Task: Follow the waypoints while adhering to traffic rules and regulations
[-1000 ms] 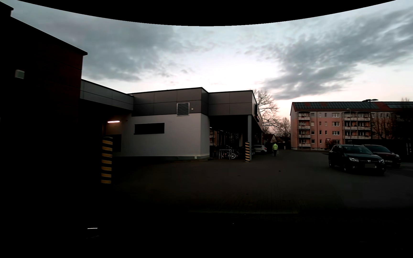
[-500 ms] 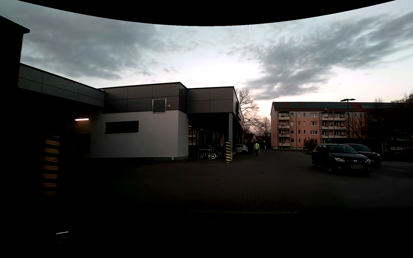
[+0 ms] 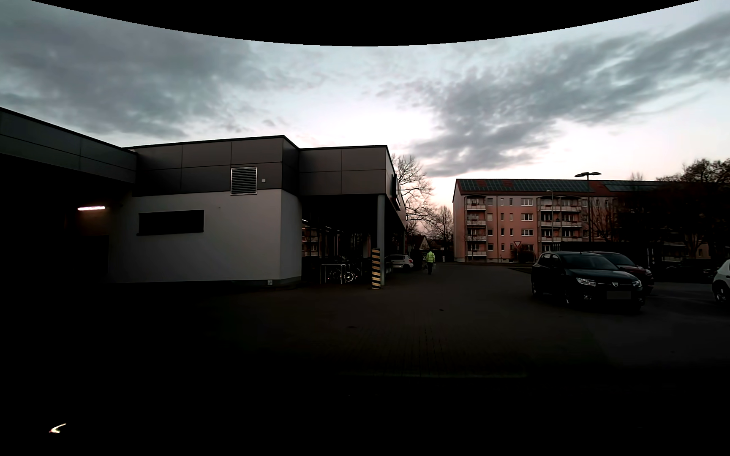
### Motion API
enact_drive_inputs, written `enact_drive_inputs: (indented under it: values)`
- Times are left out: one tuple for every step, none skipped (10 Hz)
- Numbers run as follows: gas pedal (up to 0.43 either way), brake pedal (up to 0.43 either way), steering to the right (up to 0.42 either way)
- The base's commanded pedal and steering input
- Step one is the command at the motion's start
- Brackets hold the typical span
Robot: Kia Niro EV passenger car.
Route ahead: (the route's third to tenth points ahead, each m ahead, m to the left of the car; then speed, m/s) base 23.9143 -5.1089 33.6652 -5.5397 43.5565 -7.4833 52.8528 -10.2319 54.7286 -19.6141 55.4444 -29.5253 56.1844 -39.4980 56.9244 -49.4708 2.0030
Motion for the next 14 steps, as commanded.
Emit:
enact_drive_inputs:
  values:
    - [0.0,0.189,0.18]
    - [0.0,0.171,0.165]
    - [0.0,0.152,0.151]
    - [0.0,0.061,0.139]
    - [0.0,0.0,0.129]
    - [0.0,0.012,0.118]
    - [0.0,0.012,0.11]
    - [0.0,0.0,0.103]
    - [0.0,0.0,0.095]
    - [0.0,0.0,0.084]
    - [0.0,0.0,0.077]
    - [0.0,0.0,0.073]
    - [0.02,0.0,0.068]
    - [0.087,0.0,0.061]
